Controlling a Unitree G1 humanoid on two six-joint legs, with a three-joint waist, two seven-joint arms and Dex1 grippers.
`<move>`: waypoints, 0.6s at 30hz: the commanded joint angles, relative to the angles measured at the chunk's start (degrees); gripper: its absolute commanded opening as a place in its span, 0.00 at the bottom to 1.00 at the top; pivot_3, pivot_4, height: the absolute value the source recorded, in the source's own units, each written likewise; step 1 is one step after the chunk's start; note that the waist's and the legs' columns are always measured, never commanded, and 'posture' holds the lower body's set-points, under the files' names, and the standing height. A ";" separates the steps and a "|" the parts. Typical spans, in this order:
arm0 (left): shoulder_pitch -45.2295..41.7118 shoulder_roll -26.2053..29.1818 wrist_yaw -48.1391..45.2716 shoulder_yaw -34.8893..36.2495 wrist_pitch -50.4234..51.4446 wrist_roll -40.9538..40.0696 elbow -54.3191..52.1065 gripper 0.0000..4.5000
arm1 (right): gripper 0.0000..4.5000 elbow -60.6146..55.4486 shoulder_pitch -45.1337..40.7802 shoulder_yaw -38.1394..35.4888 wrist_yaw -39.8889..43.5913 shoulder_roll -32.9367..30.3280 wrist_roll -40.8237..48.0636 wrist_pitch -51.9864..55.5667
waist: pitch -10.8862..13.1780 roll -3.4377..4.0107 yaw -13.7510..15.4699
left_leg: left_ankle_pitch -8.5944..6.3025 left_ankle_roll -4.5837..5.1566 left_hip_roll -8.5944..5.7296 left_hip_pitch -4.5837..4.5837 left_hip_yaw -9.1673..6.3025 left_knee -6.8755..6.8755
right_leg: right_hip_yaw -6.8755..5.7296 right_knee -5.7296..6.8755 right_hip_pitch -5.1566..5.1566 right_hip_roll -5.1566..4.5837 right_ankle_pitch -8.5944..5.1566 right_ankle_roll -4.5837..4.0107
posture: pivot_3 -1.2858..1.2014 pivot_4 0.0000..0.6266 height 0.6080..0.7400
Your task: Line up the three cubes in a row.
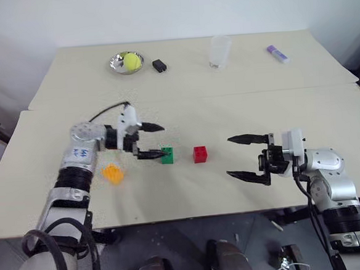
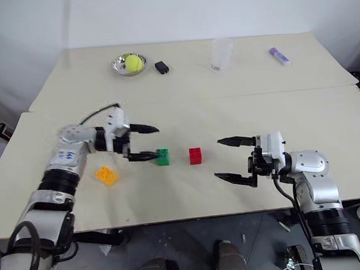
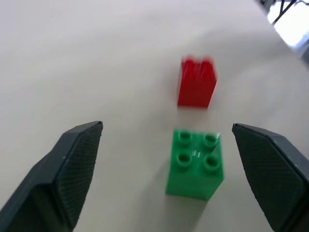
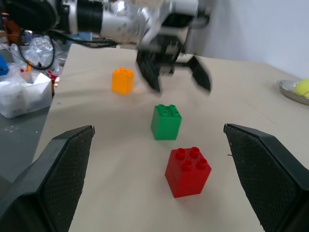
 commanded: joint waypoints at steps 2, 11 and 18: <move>8.83 10.38 -0.34 10.58 6.84 -6.55 -10.16 0.99 | 1.00 2.18 -3.32 0.40 3.08 0.81 0.81 -0.44 | 0.00 0.06 -0.91 | -0.01 -0.02 0.03 0.15 -0.08 -0.13 | 0.08 0.03 -0.02 0.01 0.00 0.00 | 0.52 0.24 1.00; 54.08 9.04 14.26 42.01 12.47 -13.85 -31.88 0.99 | 1.00 -0.69 -7.21 4.64 4.30 6.98 1.61 1.53 | 0.09 0.05 -1.24 | -0.12 -0.06 0.24 0.17 -0.40 -0.17 | 0.09 0.09 -0.04 -0.05 0.00 0.00 | 0.52 0.24 1.00; 71.50 1.54 18.66 48.55 11.18 -15.54 -41.74 0.99 | 1.00 -3.39 -6.91 7.39 5.87 7.65 1.25 1.86 | 0.09 0.03 0.93 | -0.29 0.02 0.34 0.13 -0.50 0.06 | 0.02 -0.15 0.01 -0.16 -0.06 -0.11 | 0.52 0.24 1.00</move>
